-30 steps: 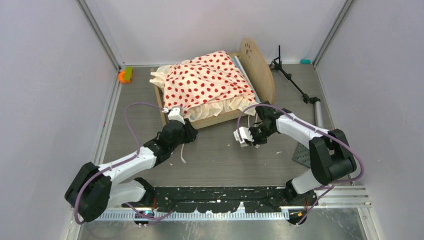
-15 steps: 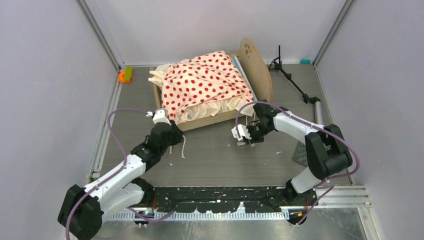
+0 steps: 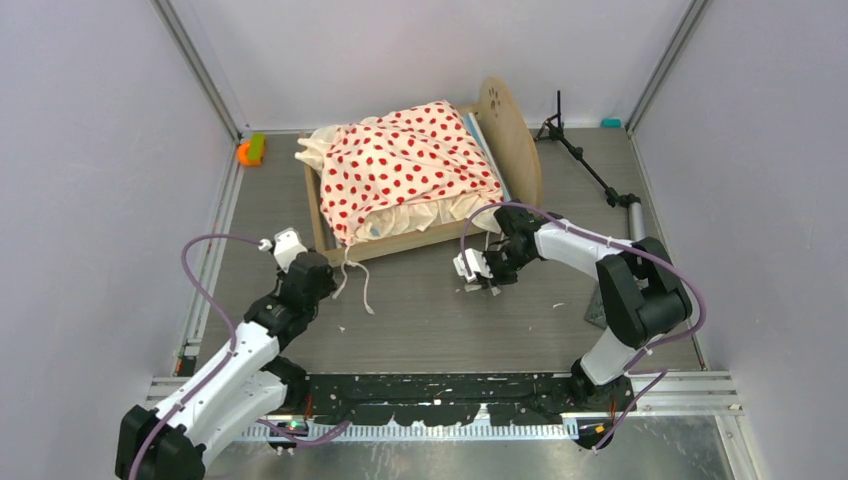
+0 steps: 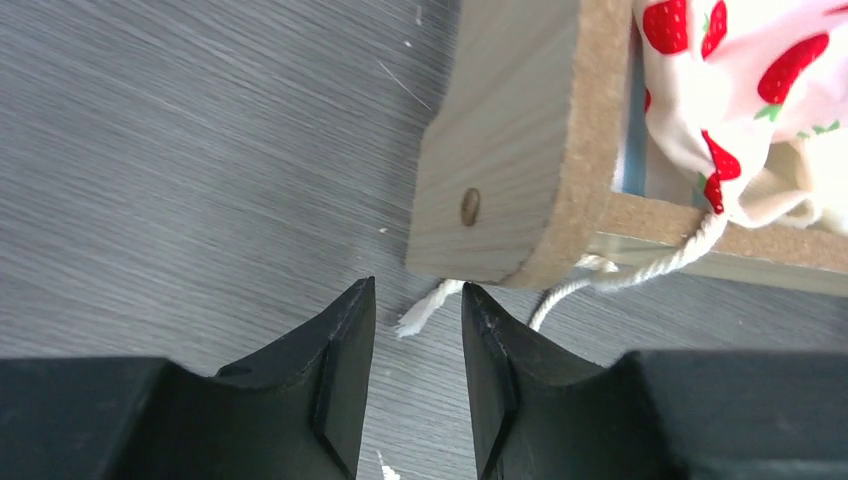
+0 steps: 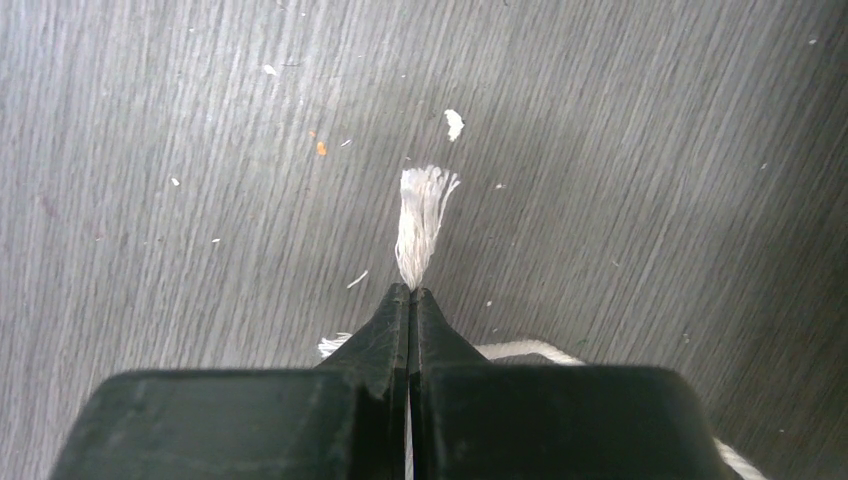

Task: Set up the pet bed
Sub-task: Tie the ropes to the bed frame.

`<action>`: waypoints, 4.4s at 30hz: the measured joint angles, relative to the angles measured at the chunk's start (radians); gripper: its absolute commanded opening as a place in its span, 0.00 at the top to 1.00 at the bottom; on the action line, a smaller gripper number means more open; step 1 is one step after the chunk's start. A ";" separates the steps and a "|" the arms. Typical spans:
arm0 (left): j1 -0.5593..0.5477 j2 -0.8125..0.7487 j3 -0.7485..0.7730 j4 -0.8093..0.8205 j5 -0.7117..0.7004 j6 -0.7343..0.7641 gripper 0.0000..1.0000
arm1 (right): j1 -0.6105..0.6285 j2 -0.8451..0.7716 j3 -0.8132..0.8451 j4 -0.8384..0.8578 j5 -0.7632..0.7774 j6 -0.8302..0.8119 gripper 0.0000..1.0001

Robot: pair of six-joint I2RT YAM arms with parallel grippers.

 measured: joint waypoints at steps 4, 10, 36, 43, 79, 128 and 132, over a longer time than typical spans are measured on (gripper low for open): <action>0.013 -0.063 0.001 -0.038 -0.037 0.002 0.63 | 0.000 0.010 0.005 0.016 -0.002 0.012 1.00; 0.014 -0.131 0.008 -0.022 0.060 0.071 0.66 | 0.000 0.010 0.005 0.029 -0.001 0.019 1.00; 0.008 0.251 0.290 0.084 0.100 0.232 0.82 | 0.000 0.010 0.005 0.061 -0.001 0.048 1.00; 0.002 0.265 0.312 0.004 -0.035 0.176 0.82 | 0.000 0.010 0.005 0.064 -0.001 0.048 1.00; 0.002 0.006 0.323 -0.065 0.037 0.238 0.68 | 0.008 -0.029 -0.114 0.288 -0.063 0.198 1.00; -0.456 0.694 0.200 0.731 0.274 0.100 0.60 | -0.010 -0.400 -0.388 0.706 0.161 0.774 1.00; -0.466 0.768 0.199 0.831 0.272 0.101 0.58 | -0.016 -0.426 -0.388 0.693 0.163 0.778 1.00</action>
